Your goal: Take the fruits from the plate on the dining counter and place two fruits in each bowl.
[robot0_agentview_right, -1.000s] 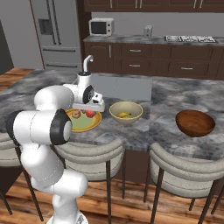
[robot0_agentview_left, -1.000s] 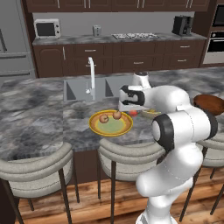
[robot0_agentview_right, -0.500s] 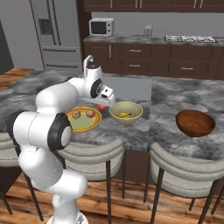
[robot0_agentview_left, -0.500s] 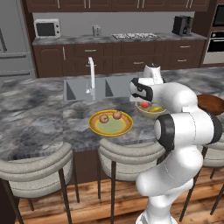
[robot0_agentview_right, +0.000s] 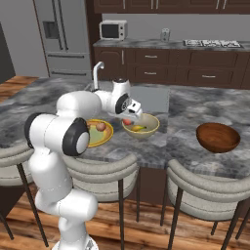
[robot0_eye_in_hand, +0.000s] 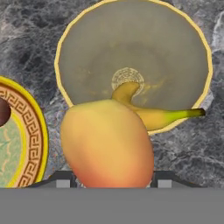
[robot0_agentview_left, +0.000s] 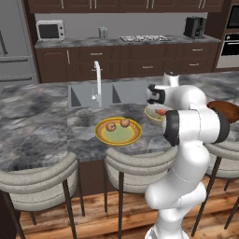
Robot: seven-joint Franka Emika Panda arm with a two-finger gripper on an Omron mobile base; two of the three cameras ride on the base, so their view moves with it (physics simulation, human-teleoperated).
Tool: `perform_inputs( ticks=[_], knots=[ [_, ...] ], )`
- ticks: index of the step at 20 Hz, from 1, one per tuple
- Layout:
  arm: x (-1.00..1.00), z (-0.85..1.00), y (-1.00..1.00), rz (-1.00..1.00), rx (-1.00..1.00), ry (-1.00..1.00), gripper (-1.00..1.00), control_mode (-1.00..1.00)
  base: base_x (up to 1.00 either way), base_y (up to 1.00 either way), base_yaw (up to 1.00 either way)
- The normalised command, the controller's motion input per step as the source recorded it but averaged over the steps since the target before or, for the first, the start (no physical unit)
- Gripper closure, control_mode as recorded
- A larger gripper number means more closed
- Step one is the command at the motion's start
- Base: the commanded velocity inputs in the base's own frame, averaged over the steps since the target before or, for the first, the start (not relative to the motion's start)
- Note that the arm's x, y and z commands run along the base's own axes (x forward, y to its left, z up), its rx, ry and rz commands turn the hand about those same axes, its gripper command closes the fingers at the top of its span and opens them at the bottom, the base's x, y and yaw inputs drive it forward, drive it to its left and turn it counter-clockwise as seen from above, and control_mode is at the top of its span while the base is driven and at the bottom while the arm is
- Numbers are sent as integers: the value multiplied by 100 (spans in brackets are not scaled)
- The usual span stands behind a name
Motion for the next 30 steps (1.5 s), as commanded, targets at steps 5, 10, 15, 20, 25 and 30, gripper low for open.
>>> perform_inputs(
  ticks=[5, 10, 15, 20, 25, 30],
  knots=[
    [30, -30, -27, 0, 0, 0, 100, -100, 0, 0, 0],
    [34, -7, -8, 0, 0, 0, 100, -100, 0, 0, 0],
    [30, -15, -1, 0, 0, 0, 100, -100, 0, 0, 0],
    [-14, -83, -4, 0, 0, 0, -100, -100, 0, 0, 0],
    [-35, -34, -15, 0, 0, -1, -100, -100, 0, 0, 0],
    [-16, -8, -13, 0, 0, -5, -100, -100, 0, 0, 0]
  ],
)
